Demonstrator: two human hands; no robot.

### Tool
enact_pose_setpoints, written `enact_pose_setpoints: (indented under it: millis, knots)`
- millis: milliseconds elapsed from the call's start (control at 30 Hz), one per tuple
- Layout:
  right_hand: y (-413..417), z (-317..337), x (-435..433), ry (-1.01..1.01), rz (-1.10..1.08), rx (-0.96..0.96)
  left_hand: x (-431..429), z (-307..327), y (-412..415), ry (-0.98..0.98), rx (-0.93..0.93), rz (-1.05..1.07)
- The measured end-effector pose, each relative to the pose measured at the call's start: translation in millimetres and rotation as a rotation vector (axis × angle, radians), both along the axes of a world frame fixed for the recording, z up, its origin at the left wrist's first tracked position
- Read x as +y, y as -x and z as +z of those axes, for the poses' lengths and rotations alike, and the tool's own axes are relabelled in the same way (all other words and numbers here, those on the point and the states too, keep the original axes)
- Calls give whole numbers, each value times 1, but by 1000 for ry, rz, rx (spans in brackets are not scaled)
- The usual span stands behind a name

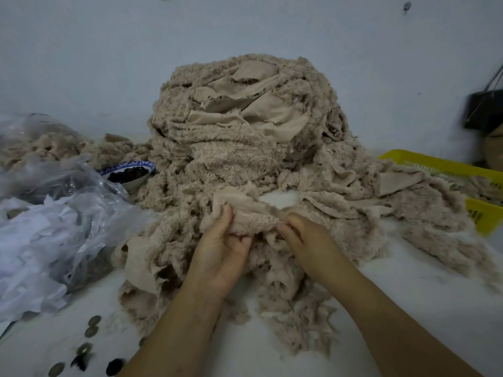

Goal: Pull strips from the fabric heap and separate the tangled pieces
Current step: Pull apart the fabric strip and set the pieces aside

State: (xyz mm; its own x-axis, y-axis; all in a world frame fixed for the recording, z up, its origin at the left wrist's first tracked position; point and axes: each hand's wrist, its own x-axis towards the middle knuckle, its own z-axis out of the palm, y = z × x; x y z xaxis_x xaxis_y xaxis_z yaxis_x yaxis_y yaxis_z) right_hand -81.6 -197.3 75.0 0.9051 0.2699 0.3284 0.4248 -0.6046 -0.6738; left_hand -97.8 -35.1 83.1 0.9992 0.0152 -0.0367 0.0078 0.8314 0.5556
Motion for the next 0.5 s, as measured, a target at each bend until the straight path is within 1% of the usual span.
enact_pose_setpoints:
  millis: [100, 200, 300, 367, 433, 500]
  knots:
    - [-5, -5, -3, 49, -19, 8, 0, -3, -5, 55, 62, 73]
    - [-10, -7, -11, 6, -104, 56, 11, 0, -7, 182, 32, 140]
    - [-11, -3, -23, -69, -204, 69, 16, 0, -5, 164, -15, 112]
    - [-4, 3, -21, -178, -223, 72, 10, -2, -4, 58, -22, 42]
    - [7, 10, -13, -247, -241, -16, -1, -4, 0, -140, -25, -59]
    - [12, 14, -5, -298, -217, -102, -9, -6, 4, -306, -32, -88]
